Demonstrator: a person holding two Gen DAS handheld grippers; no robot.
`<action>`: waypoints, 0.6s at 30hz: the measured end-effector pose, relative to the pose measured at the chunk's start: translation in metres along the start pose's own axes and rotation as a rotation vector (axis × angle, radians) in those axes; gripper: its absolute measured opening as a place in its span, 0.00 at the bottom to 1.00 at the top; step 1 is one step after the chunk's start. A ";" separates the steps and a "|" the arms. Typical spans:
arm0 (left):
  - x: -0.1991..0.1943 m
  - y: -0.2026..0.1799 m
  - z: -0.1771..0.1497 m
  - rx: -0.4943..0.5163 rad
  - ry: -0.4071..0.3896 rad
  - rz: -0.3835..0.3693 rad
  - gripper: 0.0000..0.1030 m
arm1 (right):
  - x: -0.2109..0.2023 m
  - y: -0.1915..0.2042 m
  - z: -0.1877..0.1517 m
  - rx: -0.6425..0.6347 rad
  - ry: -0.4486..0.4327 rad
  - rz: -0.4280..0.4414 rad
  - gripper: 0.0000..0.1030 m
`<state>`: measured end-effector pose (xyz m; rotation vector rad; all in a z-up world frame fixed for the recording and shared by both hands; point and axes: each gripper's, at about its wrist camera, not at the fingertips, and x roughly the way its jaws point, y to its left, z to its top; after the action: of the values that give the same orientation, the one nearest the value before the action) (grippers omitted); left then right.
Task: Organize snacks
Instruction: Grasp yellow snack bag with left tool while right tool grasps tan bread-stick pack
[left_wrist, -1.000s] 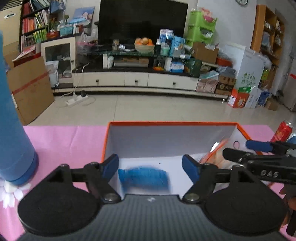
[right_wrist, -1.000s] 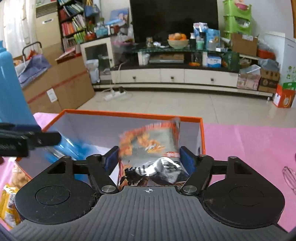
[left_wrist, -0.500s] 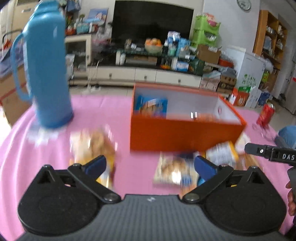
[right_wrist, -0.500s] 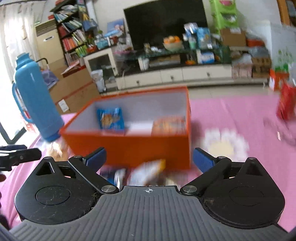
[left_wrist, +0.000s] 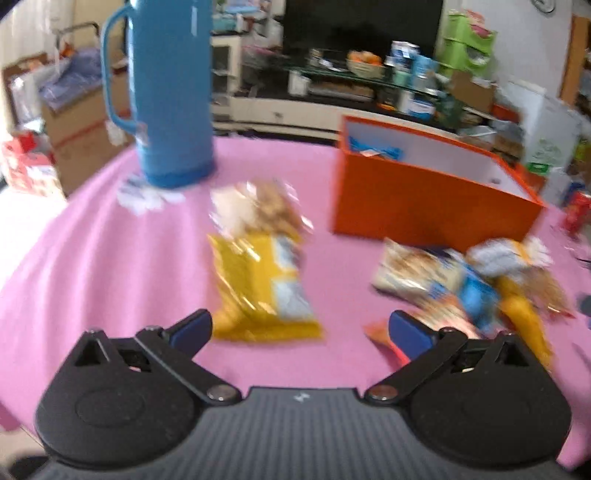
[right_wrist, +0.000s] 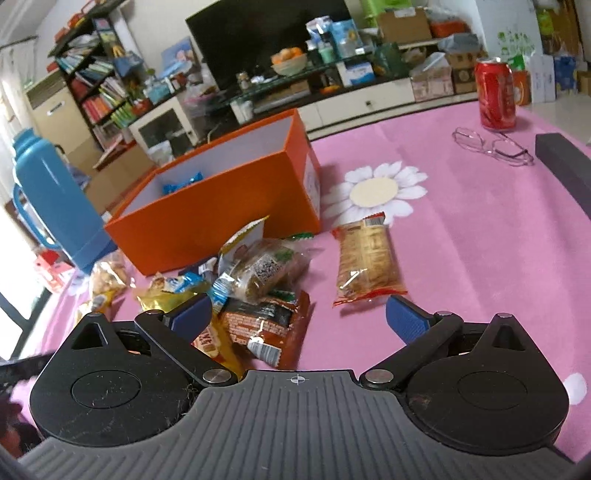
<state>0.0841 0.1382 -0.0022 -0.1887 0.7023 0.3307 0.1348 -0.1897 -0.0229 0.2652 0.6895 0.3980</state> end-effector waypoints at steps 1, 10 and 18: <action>0.010 0.002 0.006 0.003 0.004 0.029 0.98 | 0.000 0.000 0.002 0.006 0.004 0.008 0.89; 0.086 0.008 0.021 0.068 0.067 0.130 0.79 | 0.007 0.008 0.001 -0.042 0.043 -0.004 0.89; 0.053 0.024 -0.013 0.005 0.121 0.000 0.62 | 0.014 0.004 0.002 -0.114 0.024 -0.116 0.90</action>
<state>0.1054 0.1694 -0.0484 -0.2053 0.8227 0.3193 0.1447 -0.1805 -0.0281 0.1118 0.6999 0.3290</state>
